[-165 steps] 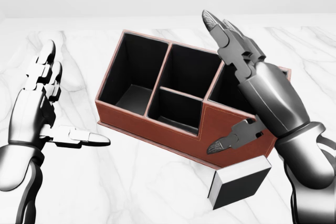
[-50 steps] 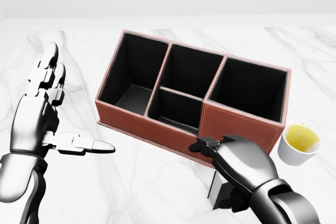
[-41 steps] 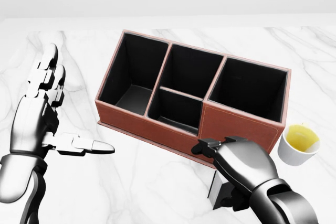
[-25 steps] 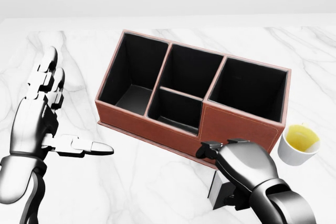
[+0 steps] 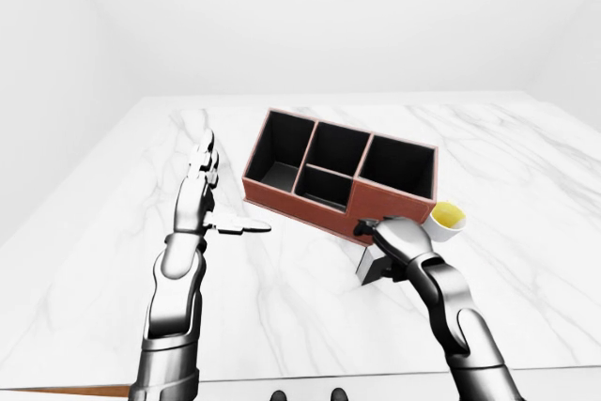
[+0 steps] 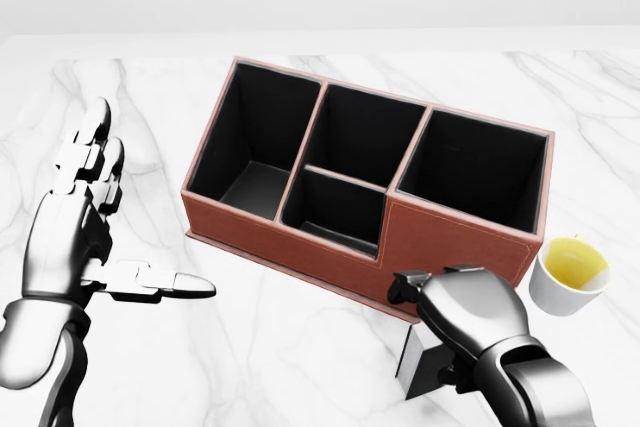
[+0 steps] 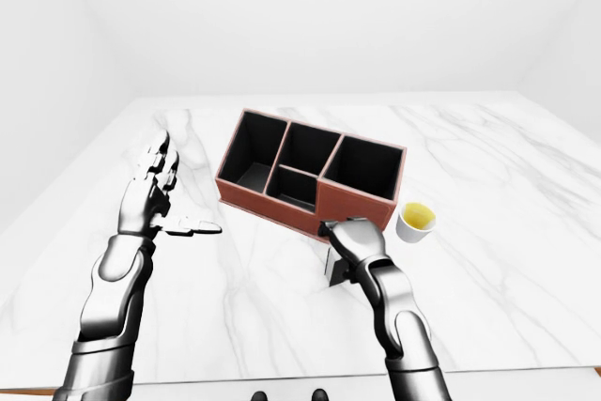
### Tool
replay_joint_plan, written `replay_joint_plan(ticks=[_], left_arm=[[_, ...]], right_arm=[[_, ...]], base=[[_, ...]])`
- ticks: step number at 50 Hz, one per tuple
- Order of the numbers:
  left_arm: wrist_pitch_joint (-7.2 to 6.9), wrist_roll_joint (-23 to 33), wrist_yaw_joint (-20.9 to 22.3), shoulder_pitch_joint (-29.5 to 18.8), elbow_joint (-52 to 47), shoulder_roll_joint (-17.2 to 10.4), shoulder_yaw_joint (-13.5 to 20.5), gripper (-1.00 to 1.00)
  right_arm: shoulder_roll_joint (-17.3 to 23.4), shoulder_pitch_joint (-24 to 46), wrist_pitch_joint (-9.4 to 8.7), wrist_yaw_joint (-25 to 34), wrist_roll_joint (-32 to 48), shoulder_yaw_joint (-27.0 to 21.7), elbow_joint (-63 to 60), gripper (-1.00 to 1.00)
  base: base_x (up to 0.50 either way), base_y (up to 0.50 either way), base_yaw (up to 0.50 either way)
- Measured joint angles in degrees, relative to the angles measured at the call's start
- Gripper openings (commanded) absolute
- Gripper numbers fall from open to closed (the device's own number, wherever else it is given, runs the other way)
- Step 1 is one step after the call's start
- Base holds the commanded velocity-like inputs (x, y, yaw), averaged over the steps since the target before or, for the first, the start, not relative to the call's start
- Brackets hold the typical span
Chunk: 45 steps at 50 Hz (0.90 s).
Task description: Pick up the book and place it in the right compartment of the caddy.
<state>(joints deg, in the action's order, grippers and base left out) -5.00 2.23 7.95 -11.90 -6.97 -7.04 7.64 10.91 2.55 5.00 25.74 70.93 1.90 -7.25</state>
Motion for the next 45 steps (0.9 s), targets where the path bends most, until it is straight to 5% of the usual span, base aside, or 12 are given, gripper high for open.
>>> replay_joint_plan(ticks=[45], left_arm=[[0.00,-0.4,0.0,1.2,0.0,0.0,0.4,1.00]], right_arm=[[1.8,3.1,-0.01,-9.9,6.5,2.8,11.4,0.14]], base=[[0.00,0.00,0.00]])
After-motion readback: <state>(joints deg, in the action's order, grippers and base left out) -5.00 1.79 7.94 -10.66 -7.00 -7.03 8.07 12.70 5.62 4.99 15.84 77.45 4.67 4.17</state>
